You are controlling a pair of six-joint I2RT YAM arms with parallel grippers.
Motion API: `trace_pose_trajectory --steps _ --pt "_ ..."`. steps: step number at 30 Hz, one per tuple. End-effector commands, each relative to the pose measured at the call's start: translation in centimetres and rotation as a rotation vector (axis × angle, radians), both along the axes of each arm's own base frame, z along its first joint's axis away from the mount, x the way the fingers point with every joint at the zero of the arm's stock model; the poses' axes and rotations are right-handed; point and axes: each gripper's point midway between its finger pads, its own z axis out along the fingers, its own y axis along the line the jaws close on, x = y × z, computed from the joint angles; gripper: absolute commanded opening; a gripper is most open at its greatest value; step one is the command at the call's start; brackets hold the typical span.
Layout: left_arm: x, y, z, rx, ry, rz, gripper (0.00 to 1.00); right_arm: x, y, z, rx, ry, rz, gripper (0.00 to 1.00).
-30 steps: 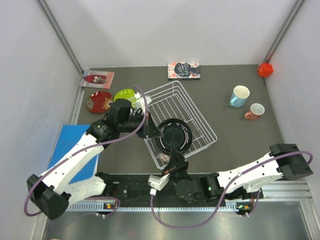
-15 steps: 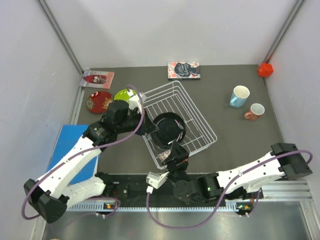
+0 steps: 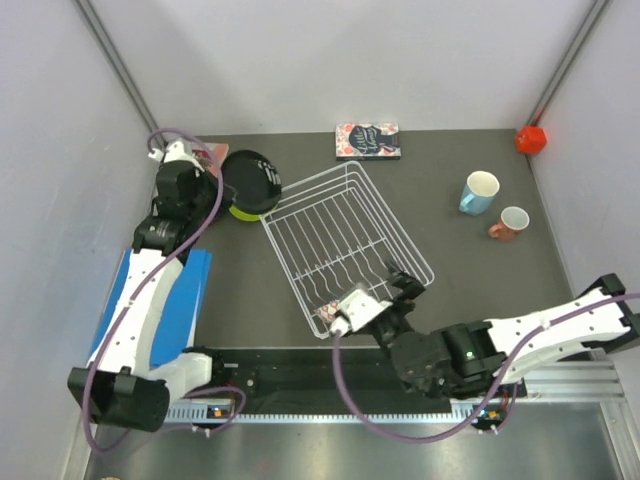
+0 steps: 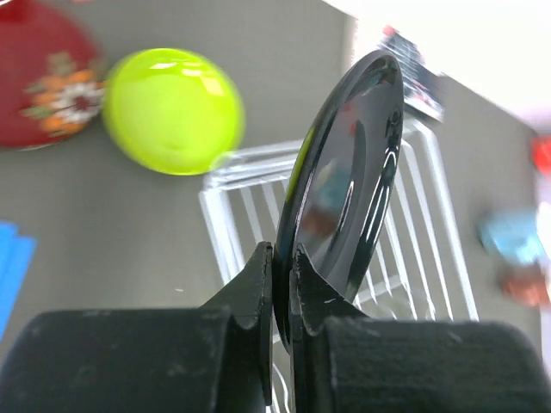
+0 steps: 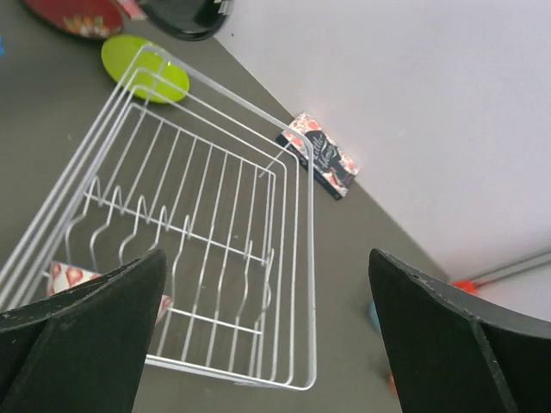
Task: Unload the mixed dishes from the dish rack
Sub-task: Place the plate at the center of the board.
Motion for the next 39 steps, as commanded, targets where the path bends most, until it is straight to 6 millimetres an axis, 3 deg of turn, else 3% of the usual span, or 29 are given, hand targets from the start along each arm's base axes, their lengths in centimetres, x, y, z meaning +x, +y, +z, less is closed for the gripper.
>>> trace_pose_trajectory --steps 1,3,6,12,17,25,32,39 --pt "2.8 5.5 0.1 -0.072 0.001 0.260 0.00 0.5 -2.5 3.6 0.359 0.131 -0.047 1.00" --pt "4.0 8.2 -0.7 -0.107 0.007 0.345 0.00 0.7 -3.4 4.6 0.460 0.167 -0.040 1.00" --pt "5.4 10.5 -1.9 -0.189 0.010 0.423 0.00 0.9 -4.4 5.0 0.515 0.185 -0.030 1.00" --pt "8.4 15.1 -1.3 -0.240 -0.066 0.533 0.00 0.9 -5.1 4.8 0.600 0.232 -0.012 1.00" --pt "11.1 15.8 -4.8 -0.334 -0.007 0.476 0.00 0.5 -4.7 3.4 0.583 0.261 0.032 1.00" --pt "12.5 16.2 -13.1 -0.431 0.132 0.390 0.00 0.3 -4.2 2.3 0.585 0.273 0.042 1.00" --pt "13.1 17.0 -16.5 -0.449 0.181 0.377 0.00 0.4 -4.0 1.3 0.545 0.260 0.029 1.00" --pt "12.3 19.7 -18.1 -0.471 0.179 0.422 0.00 0.6 -4.2 0.6 0.546 0.266 0.026 1.00"
